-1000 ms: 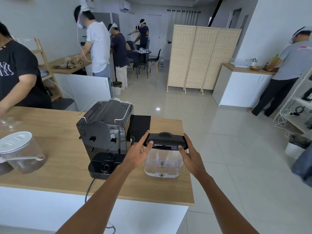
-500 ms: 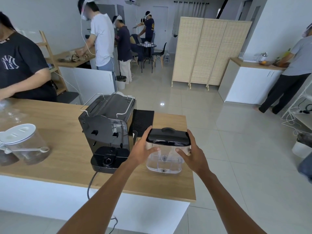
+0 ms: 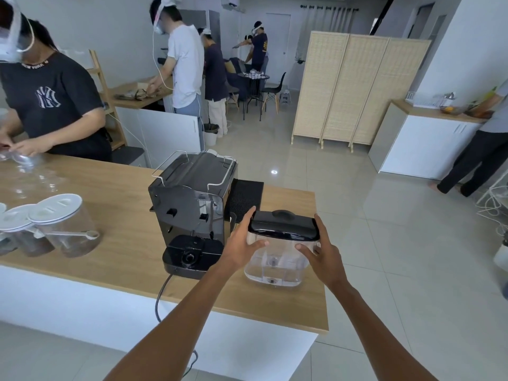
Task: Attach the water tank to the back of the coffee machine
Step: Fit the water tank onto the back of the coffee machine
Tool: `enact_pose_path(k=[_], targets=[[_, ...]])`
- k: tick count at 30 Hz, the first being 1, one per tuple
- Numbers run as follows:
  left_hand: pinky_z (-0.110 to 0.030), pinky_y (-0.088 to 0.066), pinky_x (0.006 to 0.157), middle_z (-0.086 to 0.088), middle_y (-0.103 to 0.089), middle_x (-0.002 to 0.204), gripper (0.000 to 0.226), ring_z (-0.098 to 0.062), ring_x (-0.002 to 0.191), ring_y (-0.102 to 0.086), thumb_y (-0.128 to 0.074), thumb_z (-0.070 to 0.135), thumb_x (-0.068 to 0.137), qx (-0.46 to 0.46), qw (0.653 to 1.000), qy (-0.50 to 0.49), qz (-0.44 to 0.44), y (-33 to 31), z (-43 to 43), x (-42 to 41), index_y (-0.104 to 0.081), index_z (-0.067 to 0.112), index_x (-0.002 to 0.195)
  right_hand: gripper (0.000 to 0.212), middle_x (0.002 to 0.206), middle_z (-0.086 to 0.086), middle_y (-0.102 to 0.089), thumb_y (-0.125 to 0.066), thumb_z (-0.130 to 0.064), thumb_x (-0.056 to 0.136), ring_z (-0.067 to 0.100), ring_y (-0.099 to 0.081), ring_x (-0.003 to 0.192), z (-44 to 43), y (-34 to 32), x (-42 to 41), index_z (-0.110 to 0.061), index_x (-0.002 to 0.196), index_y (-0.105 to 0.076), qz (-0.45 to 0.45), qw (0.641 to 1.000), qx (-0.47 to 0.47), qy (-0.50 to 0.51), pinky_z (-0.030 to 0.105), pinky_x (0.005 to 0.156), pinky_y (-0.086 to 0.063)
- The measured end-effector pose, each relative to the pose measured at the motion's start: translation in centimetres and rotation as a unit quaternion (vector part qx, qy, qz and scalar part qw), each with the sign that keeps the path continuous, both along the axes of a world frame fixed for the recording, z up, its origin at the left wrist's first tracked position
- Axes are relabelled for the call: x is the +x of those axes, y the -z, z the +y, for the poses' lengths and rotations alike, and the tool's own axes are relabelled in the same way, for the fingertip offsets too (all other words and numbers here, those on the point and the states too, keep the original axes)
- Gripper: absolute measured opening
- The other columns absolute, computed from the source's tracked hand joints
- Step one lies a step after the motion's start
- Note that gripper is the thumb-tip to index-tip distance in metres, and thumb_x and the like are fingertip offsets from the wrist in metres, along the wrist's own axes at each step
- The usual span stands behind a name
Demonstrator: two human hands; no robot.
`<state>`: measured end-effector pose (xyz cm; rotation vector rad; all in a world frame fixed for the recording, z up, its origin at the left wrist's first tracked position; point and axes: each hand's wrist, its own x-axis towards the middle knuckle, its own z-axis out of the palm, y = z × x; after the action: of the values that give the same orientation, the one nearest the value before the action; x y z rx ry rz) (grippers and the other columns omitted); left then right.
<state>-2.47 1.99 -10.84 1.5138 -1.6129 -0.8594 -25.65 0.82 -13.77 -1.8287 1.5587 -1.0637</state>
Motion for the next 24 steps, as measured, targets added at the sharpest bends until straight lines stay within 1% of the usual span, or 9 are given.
enact_pose_path(k=[4, 6, 10, 12, 15, 16, 18, 21, 24], targets=[[-0.063, -0.042, 0.103, 0.010, -0.038, 0.157, 0.096, -0.051, 0.128, -0.043, -0.075, 0.041, 0.081, -0.006, 1.000, -0.006, -0.024, -1.0, 0.8, 1.2, -0.010, 0.053, 0.150, 0.091, 0.125, 0.007, -0.068, -0.062, -0.056, 0.083, 0.034, -0.070, 0.090, 0.8, -0.6, 1.3, -0.038, 0.158, -0.014, -0.003, 1.000, -0.009, 0.006, 0.038, 0.082, -0.059], [-0.066, -0.044, 0.097, 0.007, -0.040, 0.156, 0.095, -0.059, 0.120, -0.044, -0.073, 0.044, 0.081, -0.013, 0.999, -0.010, -0.035, -1.4, 1.4, 2.1, -0.008, 0.053, 0.150, 0.090, 0.117, 0.012, -0.070, -0.066, -0.055, 0.084, 0.037, -0.069, 0.088, 1.0, -0.9, 2.0, -0.044, 0.157, -0.013, -0.010, 1.000, -0.008, 0.005, 0.044, 0.082, -0.058], [-0.067, -0.039, 0.094, -0.030, -0.053, 0.135, 0.095, -0.062, 0.116, -0.041, -0.072, 0.036, 0.085, 0.002, 0.998, -0.022, -0.052, -2.2, 2.9, 3.8, -0.008, 0.037, 0.156, 0.094, 0.113, 0.022, -0.068, -0.065, -0.064, 0.079, 0.040, -0.067, 0.086, 1.6, -1.3, 3.8, -0.051, 0.155, -0.012, -0.017, 1.000, -0.004, -0.006, 0.053, 0.081, -0.057], [-0.066, -0.039, 0.095, -0.031, -0.051, 0.136, 0.096, -0.060, 0.117, -0.042, -0.072, 0.035, 0.085, -0.001, 0.998, -0.030, -0.047, -2.8, 3.6, 4.5, -0.009, 0.036, 0.156, 0.095, 0.114, 0.028, -0.065, -0.063, -0.069, 0.076, 0.042, -0.066, 0.091, 2.1, -1.7, 4.7, -0.050, 0.155, -0.013, -0.024, 1.000, -0.002, -0.008, 0.056, 0.083, -0.056], [-0.062, -0.040, 0.095, -0.039, -0.049, 0.129, 0.094, -0.056, 0.117, -0.045, -0.073, 0.030, 0.085, -0.021, 0.998, -0.038, -0.047, -3.5, 4.3, 6.0, -0.011, 0.028, 0.157, 0.095, 0.113, 0.032, -0.064, -0.066, -0.064, 0.076, 0.041, -0.066, 0.082, 2.6, -2.7, 6.4, -0.047, 0.156, -0.016, -0.017, 1.000, -0.010, -0.011, 0.055, 0.079, -0.056], [-0.060, -0.042, 0.093, -0.039, -0.050, 0.127, 0.094, -0.054, 0.112, -0.050, -0.072, 0.030, 0.085, -0.025, 0.998, -0.042, -0.049, -3.6, 4.5, 6.7, -0.011, 0.027, 0.157, 0.094, 0.113, 0.031, -0.064, -0.068, -0.061, 0.077, 0.042, -0.066, 0.083, 2.8, -3.2, 7.0, -0.047, 0.156, -0.017, -0.014, 1.000, -0.012, -0.015, 0.055, 0.080, -0.056], [-0.045, -0.051, 0.079, -0.039, -0.051, 0.124, 0.093, -0.041, 0.088, -0.062, -0.072, 0.032, 0.086, -0.040, 0.997, -0.044, -0.052, -3.8, 5.0, 8.0, -0.013, 0.026, 0.157, 0.094, 0.118, 0.029, -0.064, -0.073, -0.053, 0.079, 0.044, -0.066, 0.093, 3.1, -4.1, 8.1, -0.044, 0.156, -0.020, -0.014, 1.000, -0.012, -0.016, 0.054, 0.085, -0.055], [-0.032, -0.048, 0.065, -0.040, -0.052, 0.124, 0.091, -0.004, 0.058, -0.058, -0.072, 0.034, 0.085, -0.068, 0.996, -0.041, -0.044, -4.1, 5.4, 9.5, -0.016, 0.023, 0.156, 0.092, 0.123, 0.019, -0.067, -0.076, -0.043, 0.081, 0.046, -0.064, 0.101, 3.5, -5.0, 9.2, -0.041, 0.157, -0.023, -0.022, 1.000, -0.004, -0.010, 0.051, 0.090, -0.053], [-0.027, -0.048, 0.065, -0.036, -0.056, 0.121, 0.092, -0.004, 0.056, -0.051, -0.073, 0.033, 0.084, -0.078, 0.996, -0.043, -0.031, -4.7, 5.4, 12.0, -0.017, 0.024, 0.156, 0.092, 0.116, 0.005, -0.071, -0.077, -0.039, 0.082, 0.043, -0.065, 0.101, 4.2, -5.7, 11.7, -0.040, 0.157, -0.023, -0.031, 0.999, -0.003, -0.008, 0.046, 0.091, -0.055]])
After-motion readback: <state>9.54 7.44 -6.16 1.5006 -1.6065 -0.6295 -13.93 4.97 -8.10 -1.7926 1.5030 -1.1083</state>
